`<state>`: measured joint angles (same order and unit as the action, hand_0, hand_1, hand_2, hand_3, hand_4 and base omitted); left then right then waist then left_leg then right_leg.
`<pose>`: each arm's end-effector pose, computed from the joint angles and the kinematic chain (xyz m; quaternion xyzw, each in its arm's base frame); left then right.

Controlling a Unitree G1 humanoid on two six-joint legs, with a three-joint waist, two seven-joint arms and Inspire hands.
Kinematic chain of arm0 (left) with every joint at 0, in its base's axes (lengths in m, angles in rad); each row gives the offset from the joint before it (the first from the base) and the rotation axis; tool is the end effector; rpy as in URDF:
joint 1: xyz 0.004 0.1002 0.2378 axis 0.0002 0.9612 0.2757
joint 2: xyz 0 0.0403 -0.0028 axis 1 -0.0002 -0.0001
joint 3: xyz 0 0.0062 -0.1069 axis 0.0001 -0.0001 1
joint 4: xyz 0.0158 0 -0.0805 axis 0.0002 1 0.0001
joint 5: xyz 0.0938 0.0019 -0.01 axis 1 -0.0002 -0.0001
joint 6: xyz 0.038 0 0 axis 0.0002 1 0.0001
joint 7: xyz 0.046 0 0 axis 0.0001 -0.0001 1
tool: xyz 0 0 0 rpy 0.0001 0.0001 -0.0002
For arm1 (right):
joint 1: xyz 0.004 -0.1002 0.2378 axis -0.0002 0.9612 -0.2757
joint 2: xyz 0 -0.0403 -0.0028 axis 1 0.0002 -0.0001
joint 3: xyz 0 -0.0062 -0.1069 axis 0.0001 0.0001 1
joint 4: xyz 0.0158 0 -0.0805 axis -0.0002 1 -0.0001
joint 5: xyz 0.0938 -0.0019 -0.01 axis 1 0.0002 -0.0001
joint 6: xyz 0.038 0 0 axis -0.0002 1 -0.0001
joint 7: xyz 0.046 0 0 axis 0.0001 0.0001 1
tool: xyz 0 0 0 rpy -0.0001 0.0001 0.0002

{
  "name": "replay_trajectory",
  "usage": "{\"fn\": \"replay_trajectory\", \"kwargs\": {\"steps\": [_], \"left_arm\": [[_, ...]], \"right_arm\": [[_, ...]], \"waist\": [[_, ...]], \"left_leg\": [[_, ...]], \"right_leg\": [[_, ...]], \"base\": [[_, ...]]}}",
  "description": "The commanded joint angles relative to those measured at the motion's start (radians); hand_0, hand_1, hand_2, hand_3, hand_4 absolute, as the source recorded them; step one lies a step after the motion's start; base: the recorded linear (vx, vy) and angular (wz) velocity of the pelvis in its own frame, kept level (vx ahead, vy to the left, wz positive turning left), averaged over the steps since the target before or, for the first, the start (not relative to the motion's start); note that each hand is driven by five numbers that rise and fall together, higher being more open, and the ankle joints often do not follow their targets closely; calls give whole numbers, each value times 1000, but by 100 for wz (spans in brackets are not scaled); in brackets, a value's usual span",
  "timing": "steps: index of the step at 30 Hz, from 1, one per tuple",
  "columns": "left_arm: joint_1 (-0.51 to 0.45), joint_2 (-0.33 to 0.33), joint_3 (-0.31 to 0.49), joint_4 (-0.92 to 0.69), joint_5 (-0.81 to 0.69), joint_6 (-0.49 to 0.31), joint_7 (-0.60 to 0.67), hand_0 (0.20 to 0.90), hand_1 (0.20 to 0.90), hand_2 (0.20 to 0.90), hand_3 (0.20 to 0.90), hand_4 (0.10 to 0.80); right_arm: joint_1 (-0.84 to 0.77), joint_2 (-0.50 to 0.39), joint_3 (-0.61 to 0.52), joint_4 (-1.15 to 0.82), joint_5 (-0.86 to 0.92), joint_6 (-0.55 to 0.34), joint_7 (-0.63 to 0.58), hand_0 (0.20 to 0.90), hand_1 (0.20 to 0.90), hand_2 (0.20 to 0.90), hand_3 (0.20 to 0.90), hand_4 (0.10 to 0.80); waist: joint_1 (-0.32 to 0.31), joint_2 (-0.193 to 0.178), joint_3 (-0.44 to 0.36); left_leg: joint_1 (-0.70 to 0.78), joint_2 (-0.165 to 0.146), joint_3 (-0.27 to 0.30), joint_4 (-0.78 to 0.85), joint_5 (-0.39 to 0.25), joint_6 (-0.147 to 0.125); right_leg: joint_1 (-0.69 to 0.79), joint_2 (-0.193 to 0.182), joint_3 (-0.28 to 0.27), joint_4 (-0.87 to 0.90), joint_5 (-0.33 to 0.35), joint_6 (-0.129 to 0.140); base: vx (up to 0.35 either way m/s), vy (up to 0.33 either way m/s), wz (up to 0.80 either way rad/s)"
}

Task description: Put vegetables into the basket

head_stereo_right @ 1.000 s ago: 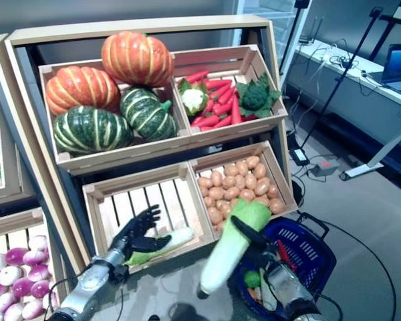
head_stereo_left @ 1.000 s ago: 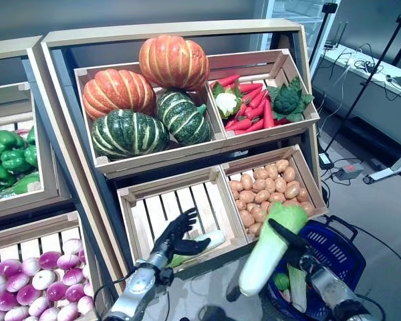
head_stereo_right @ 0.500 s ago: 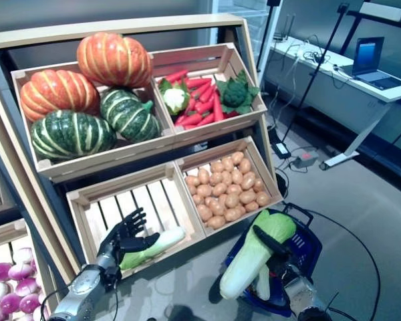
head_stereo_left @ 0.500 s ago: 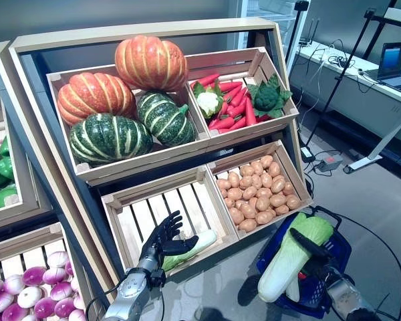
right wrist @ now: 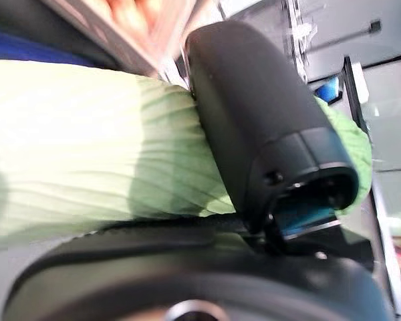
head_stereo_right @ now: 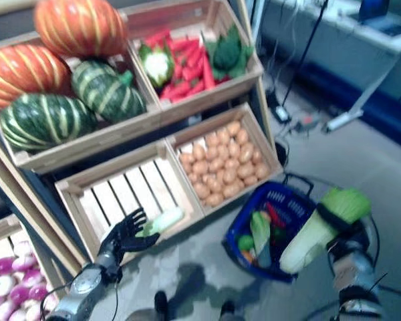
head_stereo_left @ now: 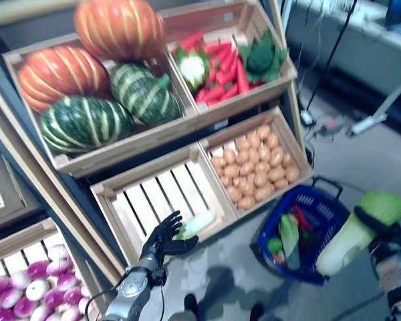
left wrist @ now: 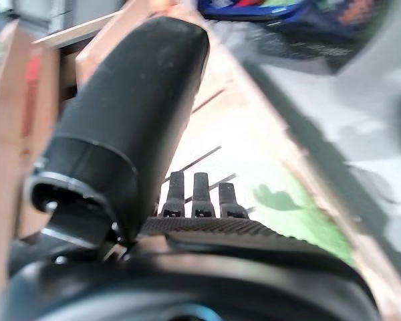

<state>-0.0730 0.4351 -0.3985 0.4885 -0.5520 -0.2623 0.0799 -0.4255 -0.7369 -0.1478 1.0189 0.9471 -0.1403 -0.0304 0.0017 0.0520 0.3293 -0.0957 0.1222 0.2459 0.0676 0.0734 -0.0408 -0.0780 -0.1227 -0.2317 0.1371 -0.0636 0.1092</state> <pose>0.1859 0.2029 -0.0200 -0.0059 0.1386 -0.0263 0.9900 0.2233 -0.3721 0.0677 0.1670 0.0397 -0.3472 0.9220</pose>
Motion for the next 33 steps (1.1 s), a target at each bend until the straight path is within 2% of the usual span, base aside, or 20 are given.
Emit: {"fn": "replay_trajectory", "kwargs": {"steps": [1,4,5,9,13,19,20,21,26,33], "left_arm": [[-110,11,6,-134,-17,-198,74,900,900,900,900,800],[-136,19,-1,-182,29,-251,143,900,900,900,900,800],[-144,24,-2,-198,43,-260,161,900,900,900,900,800],[-164,29,-9,-246,60,-280,212,900,900,900,900,800],[-175,43,-26,-285,84,-290,249,900,900,900,900,800],[-172,74,-25,-347,92,-312,312,900,900,900,900,800],[-170,77,-20,-355,99,-316,318,900,900,900,900,800],[-170,84,-19,-369,120,-325,332,900,900,900,900,800],[-180,115,-7,-408,167,-349,364,900,900,900,900,800],[-222,160,16,-400,151,-331,376,900,900,900,900,800]], "right_arm": [[-175,-139,9,-24,-39,-156,-53,300,300,300,300,400],[-215,-164,29,-18,-52,-166,-73,300,300,300,300,400],[-225,-170,35,-15,-54,-167,-80,300,300,300,300,400],[-258,-180,44,-17,-73,-166,-113,300,300,300,300,400],[-311,-207,60,-5,-120,-166,-141,300,300,300,300,400],[-379,-255,89,-3,-168,-149,-166,300,300,300,300,400],[-389,-262,94,-3,-165,-141,-160,512,512,512,512,541],[-403,-275,100,-2,-172,-130,-186,900,900,900,900,800],[-425,-288,115,11,-178,-127,-162,900,900,900,900,800],[-453,-293,148,4,-201,-136,-111,900,900,900,900,800]], "waist": [[2,-18,55],[0,-8,97],[0,-3,105],[1,8,139],[4,19,165],[3,41,187],[3,44,188],[3,50,190],[-1,64,190],[-5,61,190]], "left_leg": [[-130,6,-40,352,-247,-27],[-242,5,-61,481,-278,-17],[-261,6,-69,519,-307,-19],[-367,-2,-79,680,-377,16],[-465,-12,-87,820,-443,40],[-580,-28,-93,963,-505,60],[-596,-28,-95,980,-510,61],[-616,-31,-97,1002,-518,62],[-656,-40,-102,1038,-531,67],[-680,-30,-104,1053,-529,64]], "right_leg": [[-100,-34,-52,180,-57,-86],[-204,-59,-53,321,-99,-101],[-224,-67,-45,366,-127,-97],[-332,-115,-45,535,-181,-111],[-441,-157,-28,684,-224,-112],[-577,-186,12,837,-273,-115],[-595,-189,17,852,-276,-116],[-620,-190,26,878,-284,-119],[-673,-187,44,920,-296,-123],[-702,-178,45,938,-295,-123]], "base": [[-200,-33,-20],[-151,-34,5],[-62,-25,20],[-61,-4,16],[-43,-3,11],[-25,-4,9],[-24,-19,7],[-17,-10,5],[-2,8,8],[0,0,0]]}}
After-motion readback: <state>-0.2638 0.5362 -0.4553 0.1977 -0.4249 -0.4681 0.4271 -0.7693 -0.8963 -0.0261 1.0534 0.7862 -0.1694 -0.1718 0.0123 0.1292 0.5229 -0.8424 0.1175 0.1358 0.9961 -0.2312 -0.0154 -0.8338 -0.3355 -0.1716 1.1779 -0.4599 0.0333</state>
